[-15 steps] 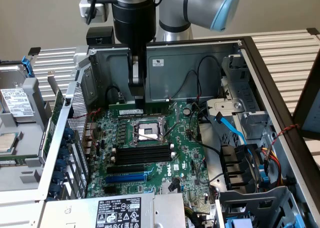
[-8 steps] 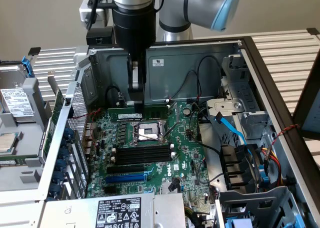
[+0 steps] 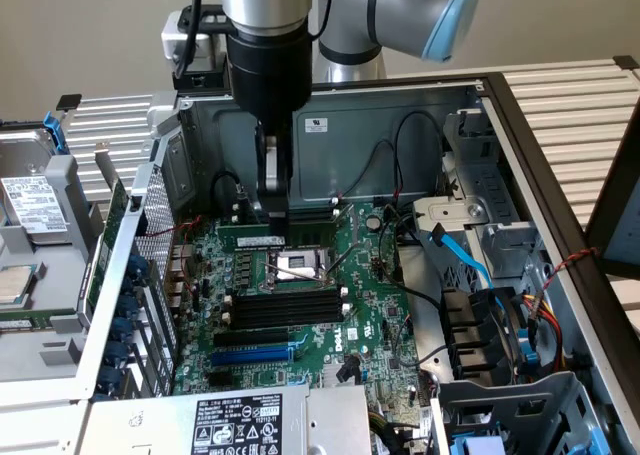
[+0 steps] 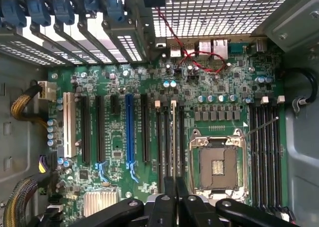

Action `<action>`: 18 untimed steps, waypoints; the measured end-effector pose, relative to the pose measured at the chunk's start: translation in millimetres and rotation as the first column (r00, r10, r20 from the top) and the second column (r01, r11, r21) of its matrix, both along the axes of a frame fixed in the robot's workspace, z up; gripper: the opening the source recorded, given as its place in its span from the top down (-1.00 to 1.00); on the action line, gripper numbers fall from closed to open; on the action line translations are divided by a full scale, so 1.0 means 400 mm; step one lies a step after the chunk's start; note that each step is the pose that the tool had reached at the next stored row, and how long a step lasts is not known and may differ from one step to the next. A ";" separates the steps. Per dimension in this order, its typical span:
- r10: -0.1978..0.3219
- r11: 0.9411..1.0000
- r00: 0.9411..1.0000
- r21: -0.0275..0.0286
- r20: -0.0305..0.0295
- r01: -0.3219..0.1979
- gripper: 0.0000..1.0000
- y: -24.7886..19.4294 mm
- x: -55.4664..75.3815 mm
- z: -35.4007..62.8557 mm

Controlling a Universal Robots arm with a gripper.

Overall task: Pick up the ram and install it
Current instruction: 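Insert the ram into the slot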

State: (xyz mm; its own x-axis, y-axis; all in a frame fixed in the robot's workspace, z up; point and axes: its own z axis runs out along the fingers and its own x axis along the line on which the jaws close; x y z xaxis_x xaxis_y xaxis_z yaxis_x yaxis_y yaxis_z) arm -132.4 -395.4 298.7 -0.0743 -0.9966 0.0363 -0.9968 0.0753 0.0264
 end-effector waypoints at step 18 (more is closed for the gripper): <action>0.000 1.000 1.000 0.000 0.000 0.000 0.76 0.000 0.000 -0.082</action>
